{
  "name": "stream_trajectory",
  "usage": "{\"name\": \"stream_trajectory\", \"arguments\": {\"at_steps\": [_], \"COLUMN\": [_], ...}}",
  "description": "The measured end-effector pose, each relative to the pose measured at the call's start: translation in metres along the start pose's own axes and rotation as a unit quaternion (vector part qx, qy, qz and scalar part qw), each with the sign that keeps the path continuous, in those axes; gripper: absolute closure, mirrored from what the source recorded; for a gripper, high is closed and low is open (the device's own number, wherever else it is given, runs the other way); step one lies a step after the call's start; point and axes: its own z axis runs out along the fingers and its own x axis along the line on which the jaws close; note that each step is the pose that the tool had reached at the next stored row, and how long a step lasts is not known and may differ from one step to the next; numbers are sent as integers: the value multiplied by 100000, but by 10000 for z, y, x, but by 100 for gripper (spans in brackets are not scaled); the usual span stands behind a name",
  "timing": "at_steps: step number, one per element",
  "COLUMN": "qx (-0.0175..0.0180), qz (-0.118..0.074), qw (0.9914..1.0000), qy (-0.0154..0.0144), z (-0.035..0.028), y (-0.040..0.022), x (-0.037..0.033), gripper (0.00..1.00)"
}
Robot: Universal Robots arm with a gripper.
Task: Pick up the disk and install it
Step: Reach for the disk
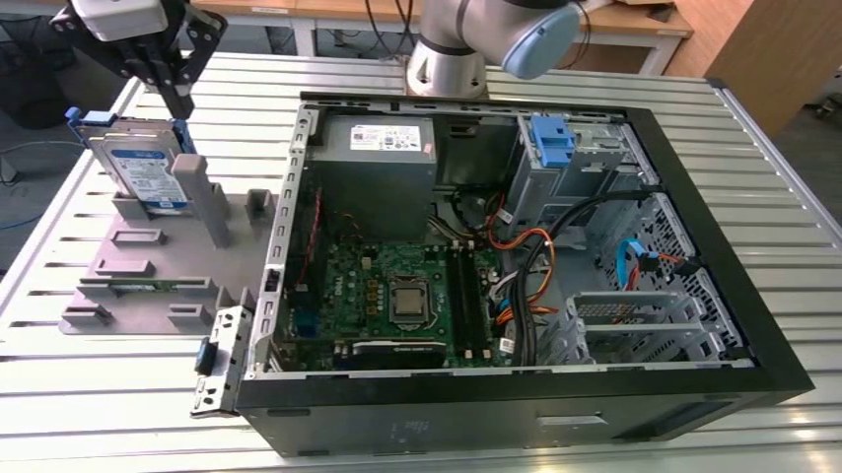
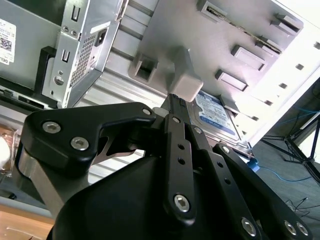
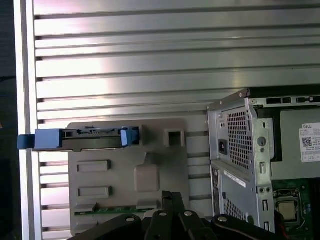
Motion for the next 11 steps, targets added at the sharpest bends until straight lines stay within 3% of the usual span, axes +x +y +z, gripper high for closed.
{"name": "stream_trajectory", "arguments": {"at_steps": [11], "qx": [2], "qz": [13], "qw": [100000], "qy": [0], "z": [19], "y": [-15], "x": [243], "gripper": [89]}}
